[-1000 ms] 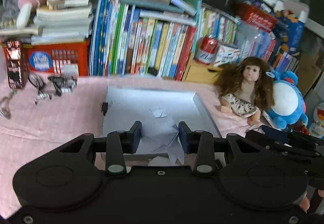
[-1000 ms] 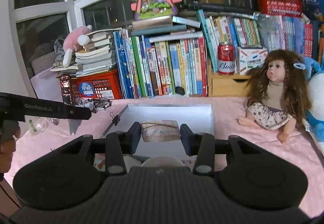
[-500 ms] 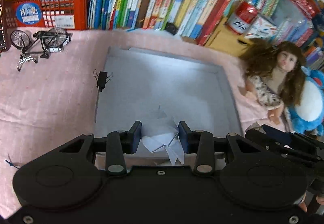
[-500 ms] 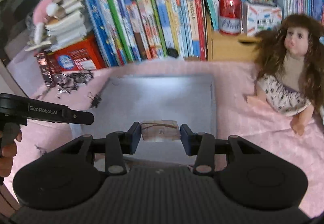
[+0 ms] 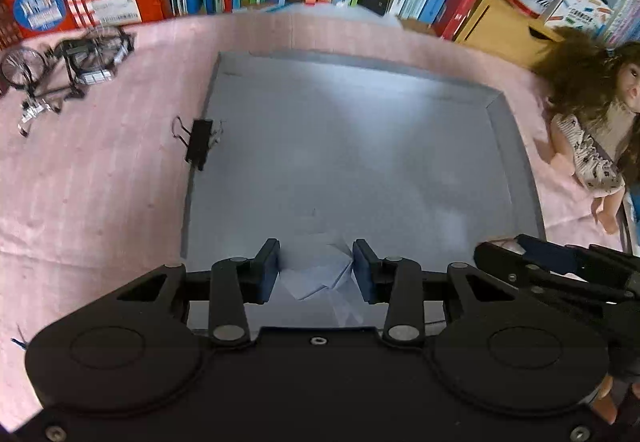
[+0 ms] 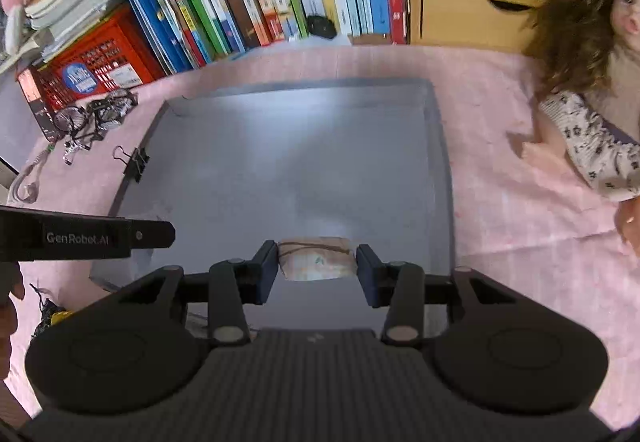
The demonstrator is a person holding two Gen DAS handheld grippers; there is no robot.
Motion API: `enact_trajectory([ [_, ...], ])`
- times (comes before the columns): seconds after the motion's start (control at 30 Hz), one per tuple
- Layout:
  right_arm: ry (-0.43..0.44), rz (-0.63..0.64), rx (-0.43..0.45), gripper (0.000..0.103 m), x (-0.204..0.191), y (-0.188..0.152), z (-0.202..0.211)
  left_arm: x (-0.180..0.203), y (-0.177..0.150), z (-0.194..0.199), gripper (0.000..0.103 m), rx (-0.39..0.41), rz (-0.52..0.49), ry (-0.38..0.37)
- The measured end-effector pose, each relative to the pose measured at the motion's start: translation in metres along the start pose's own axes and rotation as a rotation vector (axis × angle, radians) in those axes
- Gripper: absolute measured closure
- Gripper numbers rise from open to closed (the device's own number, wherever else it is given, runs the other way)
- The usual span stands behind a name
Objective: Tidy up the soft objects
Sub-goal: 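Lower both held items into the white tray and open both tools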
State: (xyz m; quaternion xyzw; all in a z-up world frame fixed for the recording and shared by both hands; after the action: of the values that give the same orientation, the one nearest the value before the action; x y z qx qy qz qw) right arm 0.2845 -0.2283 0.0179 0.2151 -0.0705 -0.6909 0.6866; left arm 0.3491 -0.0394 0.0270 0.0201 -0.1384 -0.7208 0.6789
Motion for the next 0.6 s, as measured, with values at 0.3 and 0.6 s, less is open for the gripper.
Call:
enact_trajectory([
  [0.3,-0.033,0.004,-0.085,0.051,0.0,0.001,-0.028,0.002,0.005,-0.021,0.065,-0.042,0.011,0.014],
  [0.6,-0.032,-0.005,-0.106,0.05,0.002,0.001,-0.04,-0.007,0.007,-0.035,0.064,-0.064,0.045,0.018],
])
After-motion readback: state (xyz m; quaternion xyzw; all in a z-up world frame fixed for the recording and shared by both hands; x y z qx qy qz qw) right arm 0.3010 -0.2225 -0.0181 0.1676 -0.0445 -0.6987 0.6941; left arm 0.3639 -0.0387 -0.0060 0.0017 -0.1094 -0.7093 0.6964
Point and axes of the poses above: each gripper's, at about its wrist camera, not at the fingertips, and z roughly against the way its jaws point, x to its right, y to its top, the point moved 4 cm from there along -z, roughly the way its jaws point, and after that the axes turned 6 degrees about -x, right-handed, at the moved point
